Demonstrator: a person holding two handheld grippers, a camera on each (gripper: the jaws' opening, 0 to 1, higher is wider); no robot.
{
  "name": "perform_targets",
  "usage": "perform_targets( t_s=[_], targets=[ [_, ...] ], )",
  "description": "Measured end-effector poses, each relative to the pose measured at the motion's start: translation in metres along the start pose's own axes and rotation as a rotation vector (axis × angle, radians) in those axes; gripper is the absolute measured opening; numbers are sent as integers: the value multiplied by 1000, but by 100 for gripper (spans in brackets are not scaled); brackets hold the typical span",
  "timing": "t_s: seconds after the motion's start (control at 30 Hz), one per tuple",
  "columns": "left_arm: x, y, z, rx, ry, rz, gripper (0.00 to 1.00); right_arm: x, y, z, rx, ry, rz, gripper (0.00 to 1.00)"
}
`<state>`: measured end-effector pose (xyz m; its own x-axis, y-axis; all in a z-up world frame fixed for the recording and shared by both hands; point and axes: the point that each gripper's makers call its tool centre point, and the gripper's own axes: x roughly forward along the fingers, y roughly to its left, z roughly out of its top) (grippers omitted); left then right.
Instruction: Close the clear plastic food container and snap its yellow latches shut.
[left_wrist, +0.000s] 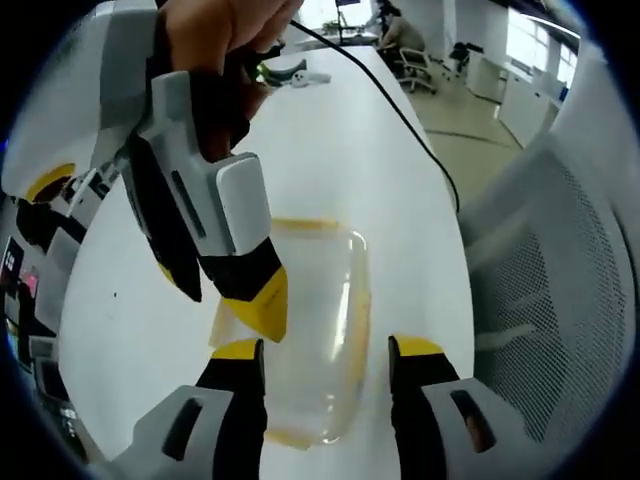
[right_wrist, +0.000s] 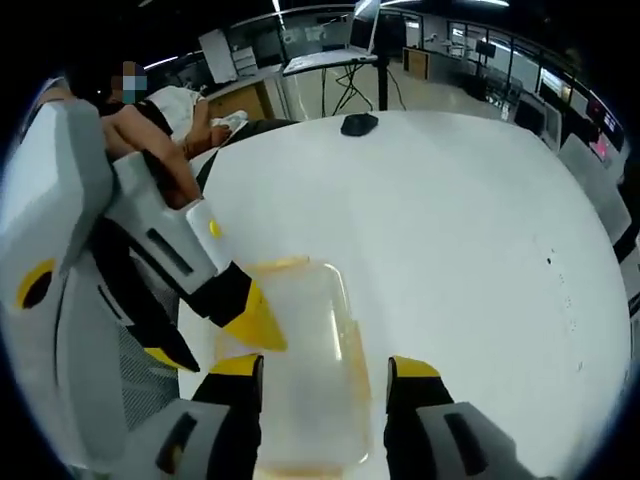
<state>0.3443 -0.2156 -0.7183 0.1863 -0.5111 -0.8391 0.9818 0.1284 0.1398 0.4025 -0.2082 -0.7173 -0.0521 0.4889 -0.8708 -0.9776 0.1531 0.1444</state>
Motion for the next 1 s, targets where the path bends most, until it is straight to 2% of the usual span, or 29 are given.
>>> perform_targets(
  t_s=[0.13, 0.8, 1.0],
  targets=[
    [-4, 3, 0, -23, -9, -9, 51, -5, 1, -1, -3, -7, -10, 50],
    [-7, 8, -6, -17, 7, -13, 60, -13, 13, -26, -40, 25, -28, 61],
    [-10, 18, -14, -23, 25, 7, 64, -21, 17, -28, -44, 7, -38, 65]
  ],
)
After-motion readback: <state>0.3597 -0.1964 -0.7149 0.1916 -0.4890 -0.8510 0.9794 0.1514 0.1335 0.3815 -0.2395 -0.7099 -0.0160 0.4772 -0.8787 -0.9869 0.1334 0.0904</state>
